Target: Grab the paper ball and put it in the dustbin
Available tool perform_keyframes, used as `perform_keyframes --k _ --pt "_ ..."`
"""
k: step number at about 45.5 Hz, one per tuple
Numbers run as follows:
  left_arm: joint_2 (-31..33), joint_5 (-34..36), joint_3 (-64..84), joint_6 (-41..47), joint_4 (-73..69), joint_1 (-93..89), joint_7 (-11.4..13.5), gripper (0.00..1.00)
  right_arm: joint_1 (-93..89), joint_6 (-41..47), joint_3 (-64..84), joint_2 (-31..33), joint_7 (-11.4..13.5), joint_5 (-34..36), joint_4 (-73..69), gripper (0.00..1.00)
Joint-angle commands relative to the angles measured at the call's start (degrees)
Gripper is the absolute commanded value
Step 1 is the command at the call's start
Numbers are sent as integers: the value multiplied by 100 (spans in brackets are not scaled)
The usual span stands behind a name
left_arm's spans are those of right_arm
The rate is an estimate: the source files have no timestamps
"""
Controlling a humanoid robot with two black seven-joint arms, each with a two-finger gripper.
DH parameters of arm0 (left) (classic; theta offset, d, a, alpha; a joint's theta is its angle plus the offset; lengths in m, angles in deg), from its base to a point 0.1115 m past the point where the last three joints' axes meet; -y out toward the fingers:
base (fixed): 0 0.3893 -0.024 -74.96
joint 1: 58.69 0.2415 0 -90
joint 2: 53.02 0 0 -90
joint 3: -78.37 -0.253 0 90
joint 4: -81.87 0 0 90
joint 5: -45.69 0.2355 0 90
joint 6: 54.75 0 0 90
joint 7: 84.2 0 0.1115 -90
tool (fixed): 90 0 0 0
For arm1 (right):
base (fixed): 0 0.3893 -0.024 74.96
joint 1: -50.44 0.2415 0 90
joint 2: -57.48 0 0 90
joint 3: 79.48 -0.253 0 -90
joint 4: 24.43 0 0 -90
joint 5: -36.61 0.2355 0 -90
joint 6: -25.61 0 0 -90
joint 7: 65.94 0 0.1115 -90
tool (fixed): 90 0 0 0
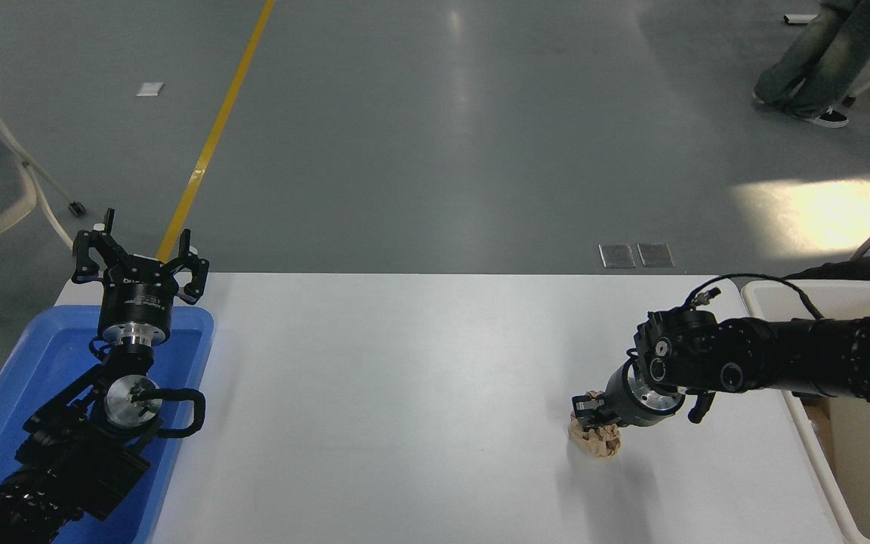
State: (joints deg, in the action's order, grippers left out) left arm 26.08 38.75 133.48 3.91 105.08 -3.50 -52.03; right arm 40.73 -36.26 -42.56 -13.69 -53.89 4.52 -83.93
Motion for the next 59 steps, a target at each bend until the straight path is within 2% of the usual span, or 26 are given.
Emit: perform_keyframes --k 1,9,17,22,43,52,59 --pt "0 0 -1 6 0 0 0 99 2050 728 622 946 17 211 -1282 0" --pt "-9 0 -1 6 0 0 0 99 3773 1036 1536 1255 8 537 -2188 0" --pt "-9 0 -1 6 0 0 0 99 5022 1449 2029 1263 -18 835 -2391 0" --pt "-18 0 8 6 0 0 0 99 5330 1687 2056 1263 -9 897 -2409 0" --pt "-18 0 -1 -3 0 0 0 99 5532 1687 2592 1298 0 853 -2435 0" --pt "-9 -9 -1 6 0 0 0 99 5524 1687 2926 1790 -36 257 -2181 0" --pt "-9 -9 -1 6 0 0 0 99 5112 1582 2935 2633 -53 -367 -1724 0"
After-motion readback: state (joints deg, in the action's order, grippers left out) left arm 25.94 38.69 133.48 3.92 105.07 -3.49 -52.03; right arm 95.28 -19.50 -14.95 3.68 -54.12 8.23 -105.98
